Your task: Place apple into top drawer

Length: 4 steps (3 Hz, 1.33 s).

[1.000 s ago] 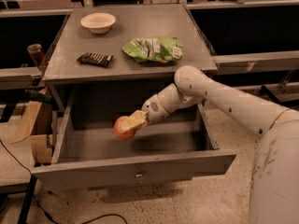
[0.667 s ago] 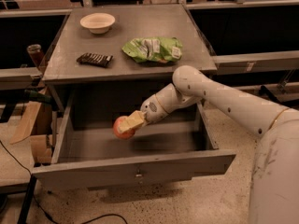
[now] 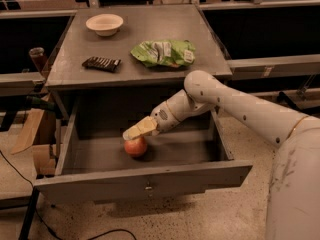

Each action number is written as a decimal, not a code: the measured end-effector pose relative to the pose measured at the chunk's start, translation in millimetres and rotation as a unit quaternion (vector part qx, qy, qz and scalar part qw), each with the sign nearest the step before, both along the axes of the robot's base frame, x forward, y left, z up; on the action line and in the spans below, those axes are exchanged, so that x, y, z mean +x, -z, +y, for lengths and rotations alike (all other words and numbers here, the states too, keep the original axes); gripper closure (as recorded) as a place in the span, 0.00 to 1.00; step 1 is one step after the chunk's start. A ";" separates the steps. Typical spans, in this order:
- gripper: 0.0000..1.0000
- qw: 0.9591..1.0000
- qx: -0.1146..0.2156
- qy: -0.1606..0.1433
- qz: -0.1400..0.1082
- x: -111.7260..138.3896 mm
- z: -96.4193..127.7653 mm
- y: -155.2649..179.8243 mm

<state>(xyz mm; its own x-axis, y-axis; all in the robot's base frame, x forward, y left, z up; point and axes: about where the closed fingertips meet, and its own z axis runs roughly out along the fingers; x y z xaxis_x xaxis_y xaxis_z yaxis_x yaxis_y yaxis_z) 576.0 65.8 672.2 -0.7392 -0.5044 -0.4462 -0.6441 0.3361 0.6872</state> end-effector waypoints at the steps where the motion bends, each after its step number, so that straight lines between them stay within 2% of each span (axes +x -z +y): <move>1: 0.00 1.000 0.000 0.000 0.001 -0.4 0.0 -0.3; 2: 0.00 1.000 -0.013 0.019 -0.014 -9.3 -18.9 -28.0; 3: 0.00 0.996 -0.035 0.066 -0.043 -22.7 -57.9 -81.4; 4: 0.00 0.988 -0.063 0.111 -0.092 -38.0 -98.0 -159.8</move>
Offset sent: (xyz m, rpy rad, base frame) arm -0.0257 -0.0652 0.0901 -0.0833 -0.0950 -0.1312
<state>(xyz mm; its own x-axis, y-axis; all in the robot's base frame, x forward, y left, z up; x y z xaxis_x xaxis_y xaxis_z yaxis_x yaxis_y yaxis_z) 538.0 -32.2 832.0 -0.7506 -0.3982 -0.5273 -0.6544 0.5584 0.5099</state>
